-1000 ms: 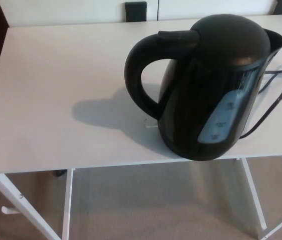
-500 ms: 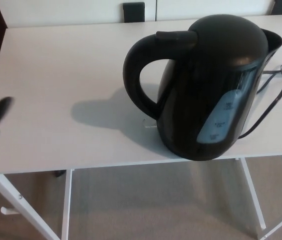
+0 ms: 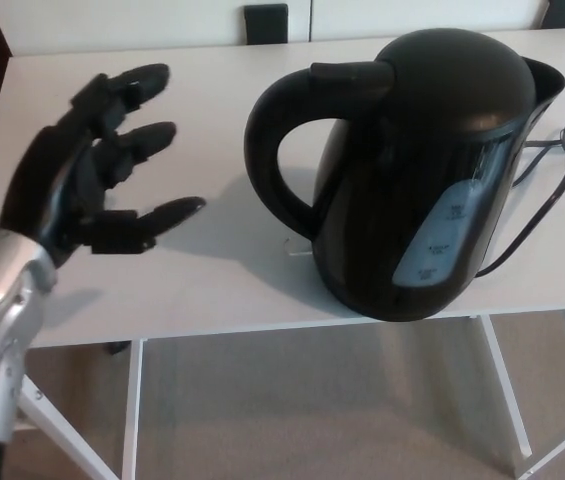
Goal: The robot walk towards a table in front and uses its left hand to pick up the pot from the base and places it on the table
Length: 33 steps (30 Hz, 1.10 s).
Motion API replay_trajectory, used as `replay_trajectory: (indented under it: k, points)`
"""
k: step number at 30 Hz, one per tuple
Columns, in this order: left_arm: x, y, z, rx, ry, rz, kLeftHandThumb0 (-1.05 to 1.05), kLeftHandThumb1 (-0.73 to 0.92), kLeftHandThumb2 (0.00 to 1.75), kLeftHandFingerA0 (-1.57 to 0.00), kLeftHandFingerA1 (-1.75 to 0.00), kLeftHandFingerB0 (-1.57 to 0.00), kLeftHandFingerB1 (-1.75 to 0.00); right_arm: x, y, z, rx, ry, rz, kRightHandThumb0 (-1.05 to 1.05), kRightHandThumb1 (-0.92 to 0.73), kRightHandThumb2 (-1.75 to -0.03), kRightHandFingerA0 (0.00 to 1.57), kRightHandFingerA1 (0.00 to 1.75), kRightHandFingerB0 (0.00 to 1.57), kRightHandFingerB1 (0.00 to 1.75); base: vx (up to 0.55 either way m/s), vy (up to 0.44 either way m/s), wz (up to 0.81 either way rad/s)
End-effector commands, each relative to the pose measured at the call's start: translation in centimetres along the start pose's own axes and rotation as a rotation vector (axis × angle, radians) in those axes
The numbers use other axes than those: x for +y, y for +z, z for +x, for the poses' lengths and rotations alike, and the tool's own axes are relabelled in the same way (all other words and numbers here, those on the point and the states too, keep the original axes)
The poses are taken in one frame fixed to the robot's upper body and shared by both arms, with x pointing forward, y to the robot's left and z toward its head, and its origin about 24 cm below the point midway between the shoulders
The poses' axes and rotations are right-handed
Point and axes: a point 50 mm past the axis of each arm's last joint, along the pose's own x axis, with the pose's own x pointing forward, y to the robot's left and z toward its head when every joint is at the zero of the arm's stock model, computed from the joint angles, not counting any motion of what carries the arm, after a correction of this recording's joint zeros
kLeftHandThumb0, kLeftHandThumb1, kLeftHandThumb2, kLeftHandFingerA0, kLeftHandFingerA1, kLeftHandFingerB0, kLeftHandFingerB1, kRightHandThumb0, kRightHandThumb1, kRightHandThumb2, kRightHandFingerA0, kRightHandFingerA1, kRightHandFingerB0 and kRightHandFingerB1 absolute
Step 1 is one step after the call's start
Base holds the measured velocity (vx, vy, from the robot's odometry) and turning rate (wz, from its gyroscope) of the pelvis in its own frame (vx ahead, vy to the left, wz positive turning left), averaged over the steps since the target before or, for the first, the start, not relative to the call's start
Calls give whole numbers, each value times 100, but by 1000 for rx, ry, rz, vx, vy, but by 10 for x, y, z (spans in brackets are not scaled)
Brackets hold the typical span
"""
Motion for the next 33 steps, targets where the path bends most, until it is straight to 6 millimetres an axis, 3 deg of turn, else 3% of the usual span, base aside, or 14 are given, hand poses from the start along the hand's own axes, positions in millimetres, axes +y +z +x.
replay_trajectory:
  k: [1, 10, 11, 14, 15, 18, 19, 20, 21, 25, 33]
  points:
    - [-4, -3, 9, 53, 7, 59, -72, 35, 52, -11, -60, -11, -45, -2, 2, 1, -19, -11, -1, 9, -92, -129, 13, 56, 8, 54, 0, 0, 0]
    - [-24, 2, 11, 28, -14, 81, -64, 39, 53, -17, -49, -12, -36, -1, 7, 4, -30, 4, -7, 8, -91, -129, 13, 56, 10, 55, 0, 0, 0]
    - [-28, 2, 10, 25, -13, 79, -61, 35, 71, -12, -49, -9, -41, 0, 7, 4, -31, 5, -19, 15, -92, -80, 12, 47, 2, 30, 0, 0, 0]
    - [-39, 3, 12, 23, -7, 72, -61, 35, 71, -11, -47, -8, -38, 2, 5, 3, -28, 4, -47, 15, -92, -79, 16, 48, 2, 32, 0, 0, 0]
    - [-43, 4, 13, 24, -4, 70, -59, 41, 53, -18, -41, -12, -29, 3, 4, 3, -24, 3, -45, 15, -92, -79, 14, 47, 2, 31, 0, 0, 0]
    - [-49, 7, 17, 23, -1, 70, -59, 41, 54, -19, -42, -12, -29, 4, 4, 3, -20, 2, -34, 15, -92, -79, 13, 47, 3, 30, 0, 0, 0]
    - [-52, 9, 19, 26, -3, 74, -61, 37, 70, -15, -45, -7, -35, 4, 4, 4, -21, 0, -26, 9, -91, -128, 13, 56, 9, 54, 0, 0, 0]
    - [-55, 11, 20, 31, -7, 78, -61, 37, 70, -15, -45, -7, -35, 5, 4, 4, -22, -2, -19, 9, -91, -128, 13, 56, 9, 54, 0, 0, 0]
    - [-60, 12, 23, 34, -8, 100, -62, 38, 70, -15, -44, -8, -35, 5, 5, 4, -26, -2, -26, 16, -92, -80, 14, 48, 2, 32, 0, 0, 0]
    - [-69, 15, 26, 32, -1, 142, -64, 38, 71, -22, -44, -9, -35, 7, 5, 4, -34, 0, -40, 16, -92, -79, 16, 49, 2, 34, 0, 0, 0]
    - [-77, 14, 34, 41, 42, 222, -63, 40, 71, -21, -44, -9, -36, 6, 12, 6, -59, -4, -70, 14, -92, -78, 18, 49, 2, 33, 0, 0, 0]
